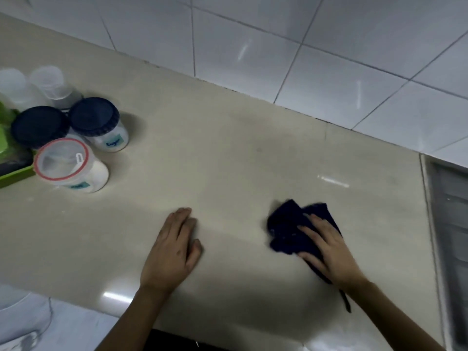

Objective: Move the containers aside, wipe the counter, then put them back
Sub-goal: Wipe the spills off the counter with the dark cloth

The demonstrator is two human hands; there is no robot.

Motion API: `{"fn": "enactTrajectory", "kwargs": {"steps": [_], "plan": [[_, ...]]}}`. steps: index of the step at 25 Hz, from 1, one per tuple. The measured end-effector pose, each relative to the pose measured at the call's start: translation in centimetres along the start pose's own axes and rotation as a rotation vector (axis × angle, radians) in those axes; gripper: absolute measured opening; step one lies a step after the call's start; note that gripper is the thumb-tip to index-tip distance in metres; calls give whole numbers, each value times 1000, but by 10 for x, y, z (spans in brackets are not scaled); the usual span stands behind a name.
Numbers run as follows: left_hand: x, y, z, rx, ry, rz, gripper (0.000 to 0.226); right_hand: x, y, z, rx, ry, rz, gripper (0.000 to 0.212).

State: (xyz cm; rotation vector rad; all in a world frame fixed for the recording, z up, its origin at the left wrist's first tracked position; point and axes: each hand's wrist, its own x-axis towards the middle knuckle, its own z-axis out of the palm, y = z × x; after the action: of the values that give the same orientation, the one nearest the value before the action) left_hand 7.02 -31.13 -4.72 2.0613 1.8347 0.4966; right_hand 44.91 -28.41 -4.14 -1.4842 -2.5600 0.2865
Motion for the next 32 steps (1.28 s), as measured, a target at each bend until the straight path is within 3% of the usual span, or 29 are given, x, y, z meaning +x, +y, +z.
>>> {"fn": "enactTrajectory", "kwargs": {"steps": [3,5,7,9,11,13,15,17,19,21,23,26,28,30,32], "plan": [[0,2,-1,4,-10,-4,43,35,-37,20,34,228,677,58],[0,3,-3,6,-23,-1,44,73,-78,33,52,285,872,56],[1,6,-6,12,-31,10,44,95,-108,45,67,280,728,54],[1,7,-7,8,-31,7,44,89,-124,52,59,164,379,52],[1,8,-8,0,-36,-1,45,76,-110,41,12,4,-16,54],[1,7,-8,-1,-31,-6,45,68,-69,25,11,-102,-202,57],[2,6,-8,-6,-21,-1,45,55,-34,14,20,-60,-90,57],[2,5,-6,0,-11,15,43,42,-23,12,32,74,216,58],[2,5,-4,-3,-16,8,44,47,-47,24,25,206,576,58],[1,3,-4,-5,-17,-13,45,72,-88,38,54,262,773,57],[1,4,-4,1,-18,-4,44,92,-122,49,76,258,671,56],[-2,4,-5,14,-26,16,45,79,-128,53,17,94,193,55],[-2,4,-5,17,-27,8,46,68,-92,36,-37,32,-13,55],[0,3,-3,25,-19,-3,47,60,-55,23,-45,48,65,57],[1,1,1,34,-5,8,47,60,-35,17,-2,128,346,60]]}}
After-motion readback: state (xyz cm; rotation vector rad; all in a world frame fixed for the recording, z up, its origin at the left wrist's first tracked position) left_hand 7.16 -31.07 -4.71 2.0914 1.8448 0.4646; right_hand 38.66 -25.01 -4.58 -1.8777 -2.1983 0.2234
